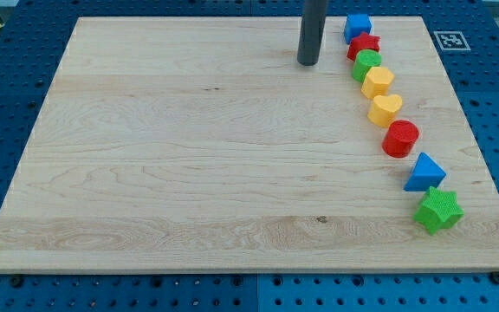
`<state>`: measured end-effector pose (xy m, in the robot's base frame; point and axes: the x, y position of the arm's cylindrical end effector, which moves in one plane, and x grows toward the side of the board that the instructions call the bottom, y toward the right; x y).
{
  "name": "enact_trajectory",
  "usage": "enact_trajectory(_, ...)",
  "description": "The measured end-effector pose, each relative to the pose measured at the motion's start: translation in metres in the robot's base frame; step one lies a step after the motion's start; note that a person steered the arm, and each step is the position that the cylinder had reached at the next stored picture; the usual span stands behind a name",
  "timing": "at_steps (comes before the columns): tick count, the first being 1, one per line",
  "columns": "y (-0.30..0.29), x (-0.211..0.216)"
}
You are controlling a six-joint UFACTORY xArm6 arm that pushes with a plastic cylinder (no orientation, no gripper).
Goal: Adjust the blocks on the board in a vertical line
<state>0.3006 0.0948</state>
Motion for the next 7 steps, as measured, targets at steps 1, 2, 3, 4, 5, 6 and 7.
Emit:
enact_trajectory(1,0.016,0.003)
enact_trajectory(2,0.024,0.007)
enact_trajectory(3,0.029,0.011)
enact_trajectory(4,0.038,0.012)
enact_trajectory(5,0.044,0.012)
enact_trajectory(6,0.045,0.015)
enact_trajectory(7,0.052,0.021)
